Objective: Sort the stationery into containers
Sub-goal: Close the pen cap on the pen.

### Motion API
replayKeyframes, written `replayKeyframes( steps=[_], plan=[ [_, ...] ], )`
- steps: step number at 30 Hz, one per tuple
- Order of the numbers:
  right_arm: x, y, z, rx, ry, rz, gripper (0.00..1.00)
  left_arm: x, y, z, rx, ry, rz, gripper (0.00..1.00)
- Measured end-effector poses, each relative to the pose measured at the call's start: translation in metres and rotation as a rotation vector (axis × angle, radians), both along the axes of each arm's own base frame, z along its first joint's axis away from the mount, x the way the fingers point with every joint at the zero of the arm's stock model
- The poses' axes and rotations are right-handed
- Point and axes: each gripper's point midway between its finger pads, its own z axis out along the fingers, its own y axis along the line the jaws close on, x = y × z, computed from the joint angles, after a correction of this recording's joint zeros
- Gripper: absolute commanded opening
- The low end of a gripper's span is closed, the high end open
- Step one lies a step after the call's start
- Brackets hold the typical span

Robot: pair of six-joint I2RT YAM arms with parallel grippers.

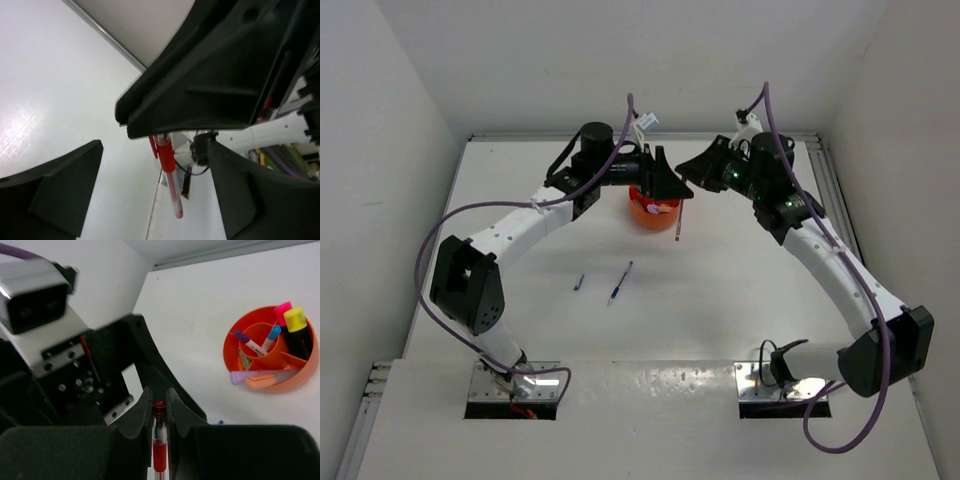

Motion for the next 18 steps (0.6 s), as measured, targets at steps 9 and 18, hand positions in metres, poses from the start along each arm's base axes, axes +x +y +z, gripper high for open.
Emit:
replayKeyframes(
  steps=[9, 18],
  plan=[
    [0.046, -0.018, 0.022, -0.021, -0.051, -0.055, 0.00, 0.046, 0.039, 0.013, -0.022, -0.056, 0.143, 1.00],
    [0.065, -0.008, 0.070, -0.004, -0.200, -0.049, 0.00, 0.047, 0.048, 0.026, 0.005, -0.150, 0.140, 1.00]
  ],
)
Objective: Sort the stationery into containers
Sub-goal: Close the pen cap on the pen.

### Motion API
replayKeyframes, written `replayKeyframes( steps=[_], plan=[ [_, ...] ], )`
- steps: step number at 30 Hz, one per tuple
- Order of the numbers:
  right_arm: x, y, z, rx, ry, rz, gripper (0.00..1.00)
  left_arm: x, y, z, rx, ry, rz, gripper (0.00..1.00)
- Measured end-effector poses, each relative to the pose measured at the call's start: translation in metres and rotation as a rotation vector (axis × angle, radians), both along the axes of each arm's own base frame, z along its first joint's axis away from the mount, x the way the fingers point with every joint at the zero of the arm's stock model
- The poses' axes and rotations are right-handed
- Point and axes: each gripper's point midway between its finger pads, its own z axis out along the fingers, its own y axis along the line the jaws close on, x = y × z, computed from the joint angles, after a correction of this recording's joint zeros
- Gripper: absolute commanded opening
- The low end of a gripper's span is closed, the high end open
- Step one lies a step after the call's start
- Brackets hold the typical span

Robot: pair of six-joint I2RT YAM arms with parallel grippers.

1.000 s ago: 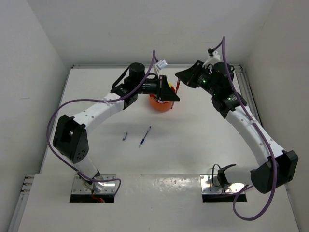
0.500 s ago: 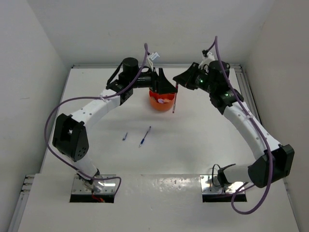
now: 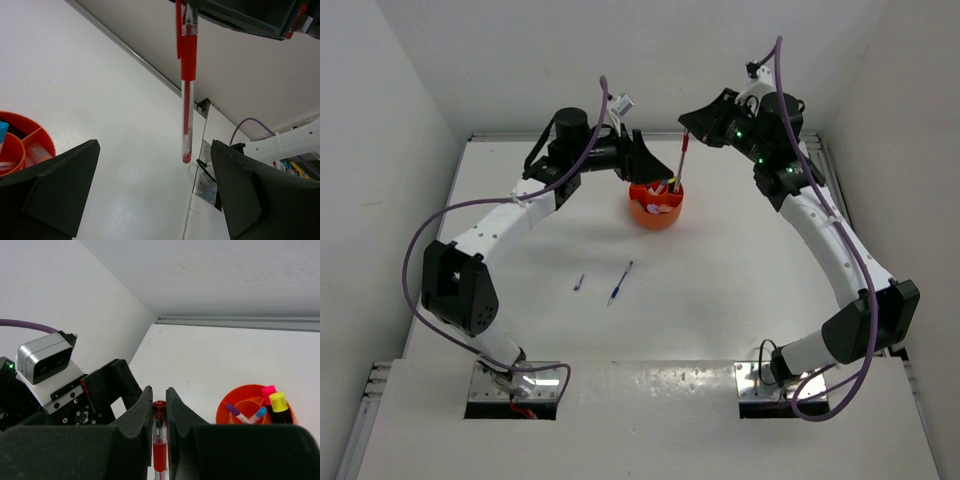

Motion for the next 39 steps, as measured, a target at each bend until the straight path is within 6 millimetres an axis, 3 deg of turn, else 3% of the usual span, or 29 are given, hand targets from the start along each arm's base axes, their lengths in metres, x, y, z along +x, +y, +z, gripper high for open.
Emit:
replayKeyframes(
  steps=[8, 11, 12, 14, 16, 17, 19, 20, 22, 23, 26, 29, 32, 33, 37, 38, 39],
  plan=[
    [-0.010, 0.022, -0.007, 0.019, 0.035, 0.061, 0.00, -0.009, -0.012, 0.005, -0.017, 0.003, -0.023, 0.99],
    [-0.013, 0.026, -0.007, 0.039, 0.051, 0.076, 0.00, -0.009, -0.013, 0.007, -0.024, 0.009, -0.018, 0.88],
    [-0.014, 0.027, -0.007, 0.044, 0.056, 0.081, 0.00, -0.009, -0.014, 0.009, -0.030, 0.008, -0.019, 0.78],
    [-0.016, 0.030, -0.008, 0.059, 0.070, 0.093, 0.00, -0.009, -0.016, 0.013, -0.040, 0.006, -0.021, 0.68],
    [-0.019, 0.032, -0.009, 0.070, 0.083, 0.108, 0.00, -0.009, -0.019, 0.014, -0.045, 0.006, -0.026, 0.50],
    [-0.020, 0.033, -0.009, 0.075, 0.089, 0.116, 0.00, -0.009, -0.020, 0.015, -0.046, 0.006, -0.030, 0.36],
    [-0.021, 0.034, -0.010, 0.076, 0.094, 0.120, 0.03, -0.011, -0.021, 0.014, -0.045, 0.012, -0.044, 0.21],
    [-0.020, 0.033, -0.012, 0.075, 0.099, 0.119, 0.14, -0.012, -0.022, 0.015, -0.043, 0.005, -0.055, 0.10],
    [-0.020, 0.032, -0.012, 0.084, 0.107, 0.126, 0.30, -0.013, -0.023, 0.016, -0.034, 0.005, -0.057, 0.00],
    [-0.021, 0.032, -0.012, 0.089, 0.115, 0.137, 0.42, -0.012, -0.023, 0.015, -0.027, 0.000, -0.058, 0.00],
    [-0.026, 0.033, -0.015, 0.100, 0.145, 0.174, 0.45, -0.008, -0.023, 0.014, -0.005, -0.022, -0.052, 0.00],
    [-0.030, 0.031, -0.019, 0.099, 0.166, 0.198, 0.38, -0.008, -0.021, 0.011, 0.024, -0.032, -0.051, 0.00],
    [-0.031, 0.028, -0.024, 0.085, 0.184, 0.204, 0.24, -0.008, -0.019, 0.006, 0.053, -0.038, -0.049, 0.00],
    [-0.031, 0.027, -0.027, 0.080, 0.192, 0.206, 0.16, -0.007, -0.018, 0.005, 0.064, -0.039, -0.047, 0.00],
    [-0.031, 0.025, -0.034, 0.048, 0.194, 0.211, 0.02, -0.007, -0.016, 0.000, 0.099, -0.042, -0.045, 0.00],
    [-0.031, 0.025, -0.036, 0.039, 0.198, 0.212, 0.01, -0.007, -0.016, -0.001, 0.106, -0.039, -0.044, 0.02],
    [-0.031, 0.025, -0.038, 0.033, 0.200, 0.215, 0.00, -0.007, -0.015, -0.003, 0.112, -0.037, -0.043, 0.15]
  ],
)
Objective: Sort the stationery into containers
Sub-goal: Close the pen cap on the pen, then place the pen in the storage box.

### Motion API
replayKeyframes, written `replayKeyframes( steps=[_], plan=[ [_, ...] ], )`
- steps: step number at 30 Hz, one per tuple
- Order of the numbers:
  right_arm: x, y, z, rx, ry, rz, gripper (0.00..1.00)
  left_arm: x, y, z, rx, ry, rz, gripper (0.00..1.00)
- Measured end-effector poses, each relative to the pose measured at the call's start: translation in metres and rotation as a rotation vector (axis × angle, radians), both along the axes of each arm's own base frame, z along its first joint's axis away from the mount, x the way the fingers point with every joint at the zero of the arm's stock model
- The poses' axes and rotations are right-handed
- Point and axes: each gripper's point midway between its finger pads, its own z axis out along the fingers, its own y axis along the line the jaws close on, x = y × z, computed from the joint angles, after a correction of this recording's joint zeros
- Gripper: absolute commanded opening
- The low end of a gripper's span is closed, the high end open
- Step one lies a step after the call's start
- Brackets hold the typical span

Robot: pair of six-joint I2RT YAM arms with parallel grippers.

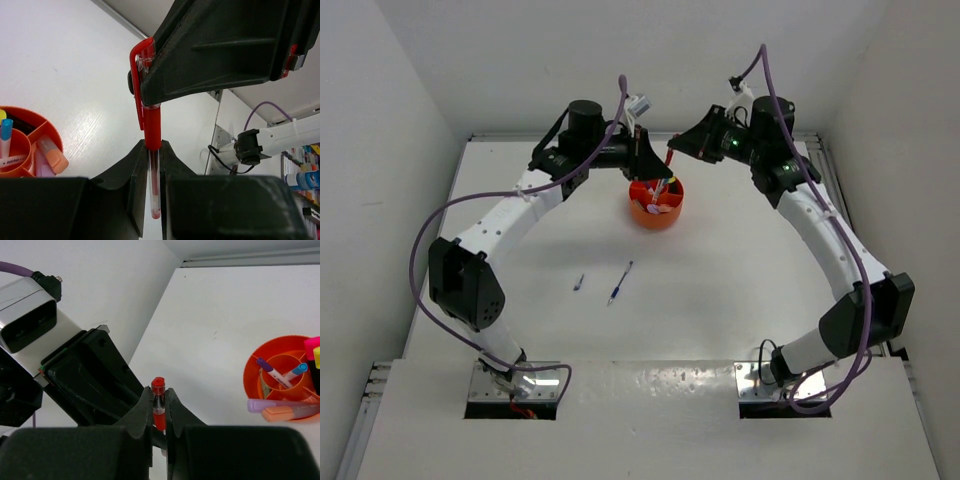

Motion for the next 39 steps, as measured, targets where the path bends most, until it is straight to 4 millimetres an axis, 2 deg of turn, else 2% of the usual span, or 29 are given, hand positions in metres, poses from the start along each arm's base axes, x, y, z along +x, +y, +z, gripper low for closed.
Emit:
replayKeyframes(
  steps=[1, 2, 3, 4, 8, 10, 12, 16, 19, 21, 24, 27, 30, 39],
  plan=[
    [0.001, 0.001, -0.002, -0.008, 0.000, 0.004, 0.00, 0.000, 0.001, -0.002, 0.008, 0.000, 0.003, 0.29],
    [0.001, 0.001, -0.003, -0.013, -0.002, 0.006, 0.00, 0.001, 0.001, -0.003, 0.013, -0.004, 0.004, 0.47],
    [0.001, 0.002, -0.005, -0.018, 0.001, 0.008, 0.00, 0.001, 0.002, -0.004, 0.019, -0.013, 0.003, 0.94],
    [0.001, 0.002, -0.007, -0.025, 0.005, 0.010, 0.00, 0.001, 0.002, -0.005, 0.026, -0.021, 0.002, 1.00],
    [0.007, 0.001, -0.013, -0.054, 0.002, 0.011, 0.00, 0.004, 0.009, -0.011, 0.032, -0.007, 0.012, 1.00],
    [0.016, -0.002, -0.012, -0.078, -0.027, -0.005, 0.00, 0.013, 0.027, -0.019, 0.038, 0.007, 0.051, 1.00],
    [0.028, -0.006, -0.008, -0.104, -0.078, -0.035, 0.00, 0.027, 0.052, -0.022, 0.046, 0.012, 0.114, 1.00],
    [0.051, -0.012, -0.002, -0.160, -0.198, -0.089, 0.00, 0.068, 0.122, -0.014, 0.073, -0.041, 0.317, 1.00],
    [0.073, -0.005, -0.006, -0.197, -0.273, -0.109, 0.00, 0.088, 0.173, -0.003, 0.092, -0.087, 0.464, 1.00],
    [0.086, 0.006, -0.017, -0.220, -0.300, -0.107, 0.00, 0.093, 0.197, 0.002, 0.094, -0.112, 0.543, 1.00],
    [0.105, 0.020, -0.040, -0.254, -0.321, -0.106, 0.00, 0.083, 0.222, 0.001, 0.079, -0.152, 0.630, 1.00],
    [0.119, 0.030, -0.067, -0.290, -0.321, -0.104, 0.00, 0.066, 0.232, -0.007, 0.075, -0.177, 0.677, 1.00],
    [0.129, 0.034, -0.086, -0.318, -0.325, -0.110, 0.00, 0.062, 0.236, -0.003, 0.078, -0.208, 0.688, 1.00],
    [0.152, 0.038, -0.084, -0.313, -0.388, -0.145, 0.00, 0.067, 0.254, -0.005, 0.106, -0.236, 0.742, 1.00]
  ],
)
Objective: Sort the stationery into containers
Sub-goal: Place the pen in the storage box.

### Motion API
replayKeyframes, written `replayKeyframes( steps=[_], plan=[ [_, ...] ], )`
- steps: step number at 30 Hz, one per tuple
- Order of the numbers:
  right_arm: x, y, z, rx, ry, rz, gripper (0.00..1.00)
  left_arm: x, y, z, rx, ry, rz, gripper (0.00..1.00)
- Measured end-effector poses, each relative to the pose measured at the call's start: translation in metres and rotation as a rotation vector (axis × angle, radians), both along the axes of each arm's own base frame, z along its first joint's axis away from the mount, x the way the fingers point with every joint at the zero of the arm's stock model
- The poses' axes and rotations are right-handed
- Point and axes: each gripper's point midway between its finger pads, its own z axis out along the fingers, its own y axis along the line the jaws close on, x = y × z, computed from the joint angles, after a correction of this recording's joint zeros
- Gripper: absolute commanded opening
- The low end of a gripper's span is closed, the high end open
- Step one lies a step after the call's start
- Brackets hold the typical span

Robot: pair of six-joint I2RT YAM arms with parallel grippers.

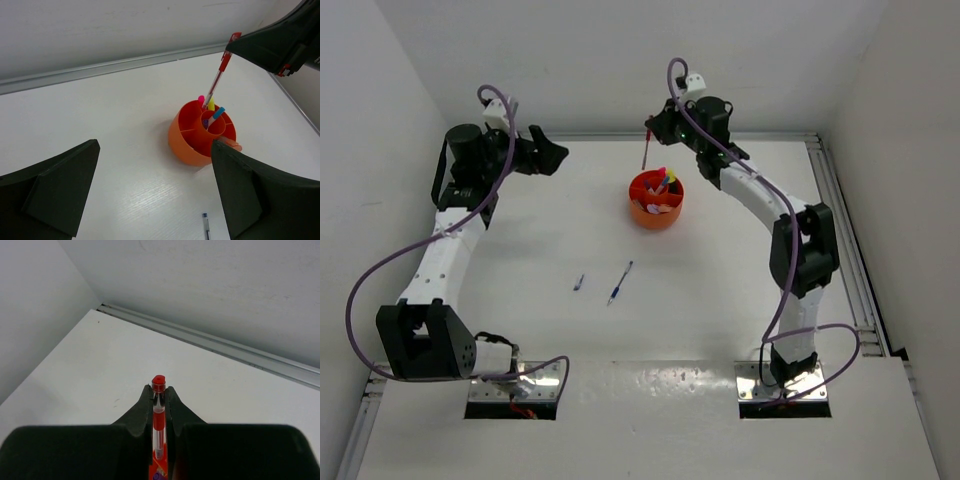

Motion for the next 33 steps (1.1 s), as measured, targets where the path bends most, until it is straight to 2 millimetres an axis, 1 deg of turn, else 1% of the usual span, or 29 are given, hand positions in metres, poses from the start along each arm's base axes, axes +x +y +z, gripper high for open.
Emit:
replayKeyframes(
  steps=[6, 13, 15, 21, 26, 29, 31, 33],
  plan=[
    [0.007, 0.002, -0.014, -0.013, 0.000, 0.001, 0.00, 0.000, 0.002, -0.011, 0.021, 0.016, 0.005, 1.00],
    [0.013, 0.005, -0.036, -0.051, -0.007, 0.009, 0.00, -0.005, 0.003, -0.026, 0.072, 0.060, -0.016, 1.00],
    [0.012, 0.006, -0.047, -0.070, 0.001, 0.014, 0.00, -0.005, 0.005, -0.027, 0.080, 0.063, -0.010, 1.00],
    [-0.001, 0.009, -0.079, -0.107, 0.049, 0.038, 0.00, -0.005, 0.009, -0.034, 0.098, 0.084, 0.005, 1.00],
    [-0.005, 0.015, -0.094, -0.120, 0.067, 0.056, 0.08, -0.006, 0.015, -0.040, 0.107, 0.096, 0.023, 1.00],
    [-0.010, 0.018, -0.100, -0.126, 0.079, 0.067, 0.09, -0.007, 0.019, -0.048, 0.114, 0.110, 0.036, 1.00],
    [-0.012, 0.019, -0.104, -0.126, 0.088, 0.074, 0.19, -0.008, 0.020, -0.051, 0.127, 0.115, 0.034, 1.00],
    [-0.014, 0.019, -0.108, -0.126, 0.101, 0.080, 0.35, -0.011, 0.020, -0.055, 0.144, 0.122, 0.020, 1.00]
  ],
)
